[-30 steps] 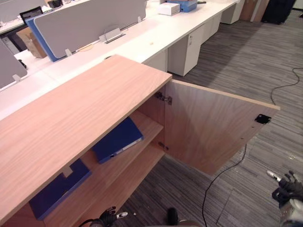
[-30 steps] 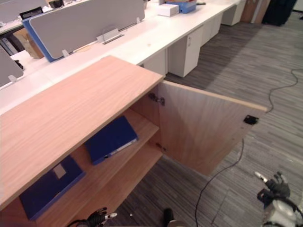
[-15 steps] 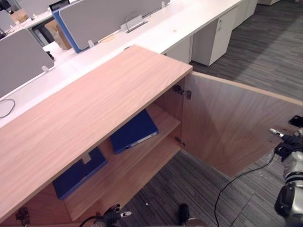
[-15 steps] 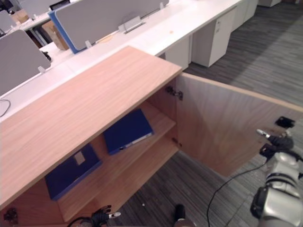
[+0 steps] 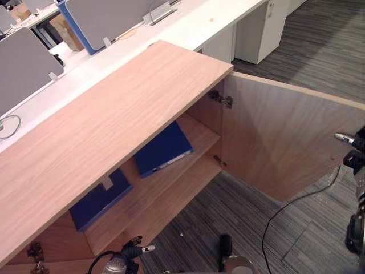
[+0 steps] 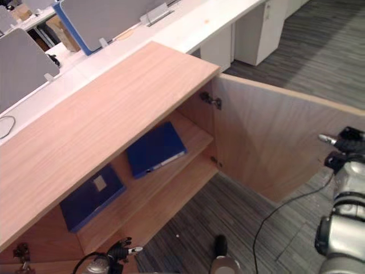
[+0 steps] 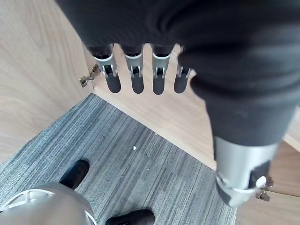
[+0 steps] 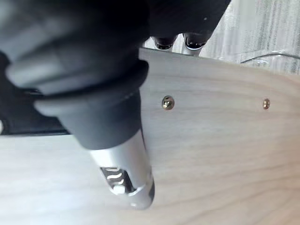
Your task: Walk over to the cabinet, pick up the folder, carry it to the office cabinet, place the folder inside the office cabinet, then close the office cabinet door
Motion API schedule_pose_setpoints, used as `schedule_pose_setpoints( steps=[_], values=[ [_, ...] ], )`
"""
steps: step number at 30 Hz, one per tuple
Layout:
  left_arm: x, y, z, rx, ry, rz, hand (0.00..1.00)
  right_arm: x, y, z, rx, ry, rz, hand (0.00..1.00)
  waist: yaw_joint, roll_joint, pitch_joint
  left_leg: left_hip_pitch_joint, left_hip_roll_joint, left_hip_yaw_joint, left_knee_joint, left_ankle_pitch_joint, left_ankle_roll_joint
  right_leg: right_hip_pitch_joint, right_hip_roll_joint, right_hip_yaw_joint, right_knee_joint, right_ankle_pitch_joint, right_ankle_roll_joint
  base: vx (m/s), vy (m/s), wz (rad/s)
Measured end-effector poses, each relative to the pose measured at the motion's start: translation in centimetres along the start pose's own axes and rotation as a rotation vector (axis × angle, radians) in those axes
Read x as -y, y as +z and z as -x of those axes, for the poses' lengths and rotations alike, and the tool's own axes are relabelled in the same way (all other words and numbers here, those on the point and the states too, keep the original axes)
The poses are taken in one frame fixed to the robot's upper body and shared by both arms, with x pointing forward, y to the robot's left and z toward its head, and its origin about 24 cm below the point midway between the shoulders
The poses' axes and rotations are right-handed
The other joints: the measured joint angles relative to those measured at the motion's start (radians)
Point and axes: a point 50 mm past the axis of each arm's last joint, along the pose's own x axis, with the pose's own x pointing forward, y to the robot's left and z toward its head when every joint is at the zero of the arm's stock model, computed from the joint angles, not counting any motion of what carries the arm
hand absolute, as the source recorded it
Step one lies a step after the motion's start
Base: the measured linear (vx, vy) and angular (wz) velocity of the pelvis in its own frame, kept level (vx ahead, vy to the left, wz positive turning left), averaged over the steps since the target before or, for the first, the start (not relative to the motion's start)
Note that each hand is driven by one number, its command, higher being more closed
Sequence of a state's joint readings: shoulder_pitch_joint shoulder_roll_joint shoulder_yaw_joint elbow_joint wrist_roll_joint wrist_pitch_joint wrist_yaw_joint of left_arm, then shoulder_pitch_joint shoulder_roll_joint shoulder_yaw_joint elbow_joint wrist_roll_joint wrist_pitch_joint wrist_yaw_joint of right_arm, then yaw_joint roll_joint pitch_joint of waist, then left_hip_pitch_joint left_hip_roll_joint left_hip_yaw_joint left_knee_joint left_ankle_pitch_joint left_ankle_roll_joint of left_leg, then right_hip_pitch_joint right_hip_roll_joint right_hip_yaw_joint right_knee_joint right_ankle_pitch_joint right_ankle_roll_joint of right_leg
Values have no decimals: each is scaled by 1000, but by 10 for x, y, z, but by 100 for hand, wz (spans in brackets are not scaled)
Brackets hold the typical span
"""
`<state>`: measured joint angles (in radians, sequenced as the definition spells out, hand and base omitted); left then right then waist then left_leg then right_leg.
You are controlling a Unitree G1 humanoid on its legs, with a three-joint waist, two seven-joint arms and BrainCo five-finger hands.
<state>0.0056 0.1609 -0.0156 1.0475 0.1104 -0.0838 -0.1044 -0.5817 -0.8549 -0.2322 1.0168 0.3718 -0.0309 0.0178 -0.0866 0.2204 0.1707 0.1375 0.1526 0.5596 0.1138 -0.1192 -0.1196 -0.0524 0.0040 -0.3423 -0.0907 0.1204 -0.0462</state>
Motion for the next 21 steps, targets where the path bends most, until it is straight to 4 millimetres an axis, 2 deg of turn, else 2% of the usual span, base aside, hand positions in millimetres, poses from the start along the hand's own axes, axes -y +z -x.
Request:
schedule_pose_setpoints(
  steps=[4,6,7,8,9,10,11,12,13,14,15,16,17,19,20,21],
  values=[
    [0,-1,0,-3,-5,-12,0,-23,-11,20,55,217,209,0,-25,-5,0,1,12,17,3,5,-3,-8,19,4,0,-3,-4,-8,-78,-29],
    [-1,-1,0,-3,-8,-28,0,-38,-17,33,63,360,317,0,-26,-14,-2,0,18,43,3,7,1,-24,29,14,1,-3,-4,0,-82,-66],
    [-4,-2,1,-9,-5,-55,0,-55,-33,47,29,523,411,0,-25,-33,-13,-6,23,59,2,21,23,-38,34,10,10,-21,22,4,-97,-71],
    [-1,0,0,-3,-13,-60,0,-63,-47,59,-13,644,491,0,-18,-2,-29,-24,72,56,12,25,33,-83,40,-13,105,-54,-11,-3,-109,-61],
    [-2,1,0,6,-13,-69,0,-70,-54,68,-25,725,534,0,-23,-10,-33,-39,86,38,47,9,-7,-122,7,-8,221,-86,-113,15,-66,-27],
    [-2,6,-1,14,-16,-94,0,-84,-71,87,-72,907,620,0,-27,-38,-33,-41,88,36,70,-6,-29,-112,12,-8,213,-111,-33,11,-69,1],
    [-1,10,-2,29,-26,-114,0,-99,-92,114,-124,1103,681,0,-16,-57,-58,-39,86,33,56,10,-10,-93,21,-12,178,-103,-38,-3,-107,8],
    [0,11,-3,35,-29,-127,0,-106,-100,130,-139,1213,707,0,-9,-62,-66,-38,87,29,45,12,-7,-89,29,-14,170,-102,-40,-19,-122,14],
    [1,16,-4,51,-32,-146,0,-125,-108,156,-122,1384,696,0,7,-66,-70,-27,89,25,29,13,-5,-75,40,-18,158,-102,-41,-16,-112,14],
    [2,18,-4,55,-34,-148,0,-138,-111,169,-103,1453,672,0,16,-67,-70,-24,88,23,24,14,-5,-69,43,-21,147,-102,-40,-15,-107,25],
    [1,22,-5,65,-33,-165,0,-159,-114,187,-74,1535,604,0,37,-67,-70,-24,77,20,4,15,-2,-61,44,-29,125,-102,-41,-22,-106,40],
    [-1,23,-5,68,-28,-176,0,-170,-115,204,-57,1667,601,0,60,-68,-70,-25,61,18,-23,15,-2,-56,43,-39,106,-101,-39,-21,-93,46],
    [-2,23,-5,69,-22,-177,0,-171,-117,214,-56,1741,619,0,66,-72,-70,-24,55,14,-41,15,-2,-55,44,-40,99,-92,-30,7,-56,54],
    [-11,7,0,18,4,-161,0,-173,-128,246,-85,1922,631,0,76,-112,-67,-20,43,-3,-91,16,-10,-48,49,-44,82,-71,-46,44,-50,35],
    [-12,3,1,5,6,-160,0,-173,-129,250,-90,1938,623,0,76,-119,-63,-16,43,-3,-93,15,-10,-43,51,-43,77,-70,-47,60,-44,-2],
    [-12,-2,2,-10,5,-158,0,-175,-130,254,-92,1946,604,0,75,-140,-55,-12,44,-5,-92,15,-9,-37,57,-41,69,-68,-45,54,-36,-17]
  ],
)
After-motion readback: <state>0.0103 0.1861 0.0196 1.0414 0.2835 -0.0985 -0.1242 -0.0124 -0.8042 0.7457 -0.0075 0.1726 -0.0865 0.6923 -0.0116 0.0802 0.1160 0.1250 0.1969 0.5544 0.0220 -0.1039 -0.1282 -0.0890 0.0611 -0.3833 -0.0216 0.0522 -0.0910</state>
